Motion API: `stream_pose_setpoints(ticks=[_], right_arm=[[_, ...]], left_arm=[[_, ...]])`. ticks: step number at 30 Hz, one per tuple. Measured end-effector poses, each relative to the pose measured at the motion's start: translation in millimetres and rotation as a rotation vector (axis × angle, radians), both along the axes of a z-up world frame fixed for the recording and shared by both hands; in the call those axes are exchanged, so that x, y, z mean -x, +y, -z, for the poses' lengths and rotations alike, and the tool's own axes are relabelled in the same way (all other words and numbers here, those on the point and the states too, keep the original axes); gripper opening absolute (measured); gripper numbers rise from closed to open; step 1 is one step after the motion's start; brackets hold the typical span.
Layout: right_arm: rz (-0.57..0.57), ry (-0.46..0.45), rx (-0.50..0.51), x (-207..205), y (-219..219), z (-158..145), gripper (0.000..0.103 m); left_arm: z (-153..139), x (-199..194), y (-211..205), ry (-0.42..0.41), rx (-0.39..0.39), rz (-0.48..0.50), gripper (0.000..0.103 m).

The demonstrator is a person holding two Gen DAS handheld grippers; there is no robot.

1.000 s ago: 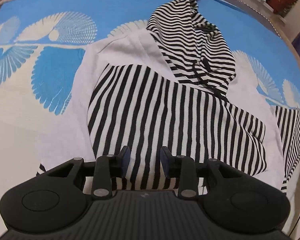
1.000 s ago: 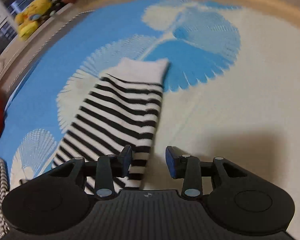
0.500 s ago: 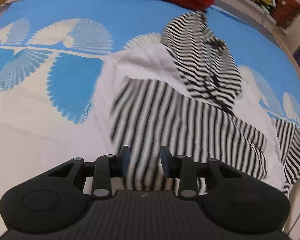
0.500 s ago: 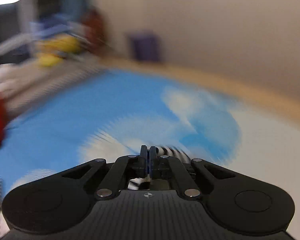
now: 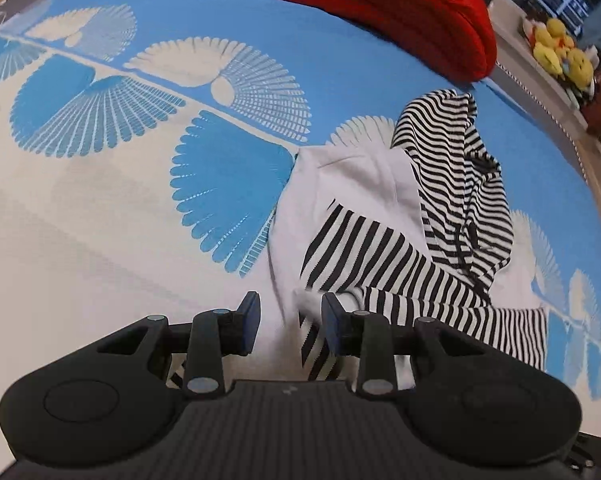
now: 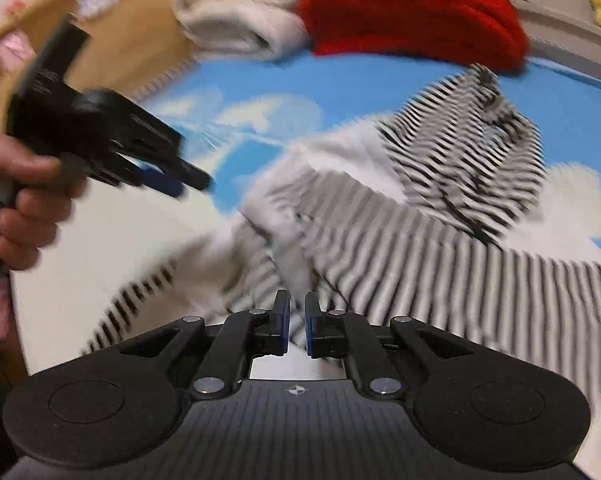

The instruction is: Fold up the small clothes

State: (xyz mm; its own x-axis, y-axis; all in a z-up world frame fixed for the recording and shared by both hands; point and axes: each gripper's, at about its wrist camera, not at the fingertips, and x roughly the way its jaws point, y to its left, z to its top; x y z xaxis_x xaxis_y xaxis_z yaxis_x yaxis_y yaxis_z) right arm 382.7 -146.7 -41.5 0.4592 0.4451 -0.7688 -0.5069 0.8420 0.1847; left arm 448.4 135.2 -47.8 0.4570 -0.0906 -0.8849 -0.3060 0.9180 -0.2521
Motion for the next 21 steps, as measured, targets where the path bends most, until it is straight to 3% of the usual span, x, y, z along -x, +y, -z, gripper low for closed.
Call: stream_pose_setpoints(ticks=[1, 3, 6, 8, 10, 15, 18, 21], right_arm=[[0.027, -0.002, 0.027, 0.5, -3.4, -8.9, 0.011], [0.091, -0.042, 0.083, 3.6, -13.6, -29.0, 0.029], [0.191, -0.134, 0.094, 13.7, -42.2, -40.6, 0.047], [0.265, -0.152, 0.079, 15.0, -62.9, -30.5, 0.049], [0.35, -0.069, 0.136, 0.9, -73.4, -10.2, 0.049], [0.396, -0.066, 0.164, -23.7, -91.4, 8.6, 0.049], [0.465, -0.014, 0.166, -35.8, -102.9, 22.5, 0.049], [0.554, 0.089, 0.114, -41.4, -122.3, 35.0, 0.049]], left_arm=[[0.1, -0.4, 0.9, 0.001, 0.006, -0.001, 0.037], [3.0, -1.0, 1.2, 0.007, 0.021, -0.003, 0.037], [13.1, -1.4, 1.7, 0.036, 0.074, -0.013, 0.037], [23.8, -1.4, -0.4, 0.061, 0.114, -0.012, 0.037], [35.5, -1.2, -4.0, 0.093, 0.131, -0.007, 0.037], [63.3, -5.0, -16.5, 0.158, 0.09, 0.022, 0.037], [72.7, -7.3, -25.8, 0.168, 0.051, 0.057, 0.037], [64.1, -7.8, -35.2, 0.127, -0.022, 0.116, 0.004]])
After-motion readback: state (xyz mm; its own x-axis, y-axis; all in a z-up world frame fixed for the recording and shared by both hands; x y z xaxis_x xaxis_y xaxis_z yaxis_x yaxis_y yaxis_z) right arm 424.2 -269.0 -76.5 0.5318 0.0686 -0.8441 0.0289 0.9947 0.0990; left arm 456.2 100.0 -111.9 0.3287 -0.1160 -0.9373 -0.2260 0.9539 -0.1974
